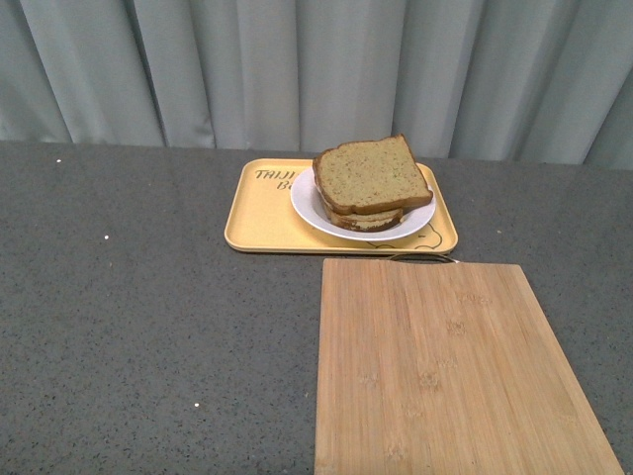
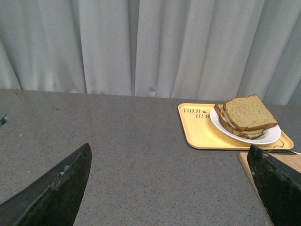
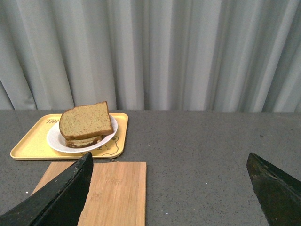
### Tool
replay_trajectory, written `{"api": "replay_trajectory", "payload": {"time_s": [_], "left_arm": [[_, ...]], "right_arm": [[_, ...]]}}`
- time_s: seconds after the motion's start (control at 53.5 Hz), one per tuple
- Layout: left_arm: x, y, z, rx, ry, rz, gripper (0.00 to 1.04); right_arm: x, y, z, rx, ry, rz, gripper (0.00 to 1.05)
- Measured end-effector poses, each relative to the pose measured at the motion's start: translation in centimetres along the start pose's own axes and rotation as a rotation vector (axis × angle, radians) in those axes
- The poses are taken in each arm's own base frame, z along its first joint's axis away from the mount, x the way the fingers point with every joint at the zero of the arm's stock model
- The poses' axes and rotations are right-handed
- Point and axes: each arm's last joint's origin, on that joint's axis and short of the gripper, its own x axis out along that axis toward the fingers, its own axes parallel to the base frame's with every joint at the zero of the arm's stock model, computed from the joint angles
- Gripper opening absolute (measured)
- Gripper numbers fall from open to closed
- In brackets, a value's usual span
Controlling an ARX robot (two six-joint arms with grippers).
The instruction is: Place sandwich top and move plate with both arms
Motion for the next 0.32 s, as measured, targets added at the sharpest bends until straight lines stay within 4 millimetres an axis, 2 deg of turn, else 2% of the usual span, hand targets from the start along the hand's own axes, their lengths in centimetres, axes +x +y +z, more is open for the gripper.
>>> {"api": "replay_trajectory", "payload": {"time_s": [0.318], "left_arm": [[0.00, 0.00, 0.00, 0.000, 0.000, 0.000, 0.98]], "right_arm": [[0.00, 0.00, 0.00, 0.000, 0.000, 0.000, 0.95]]}}
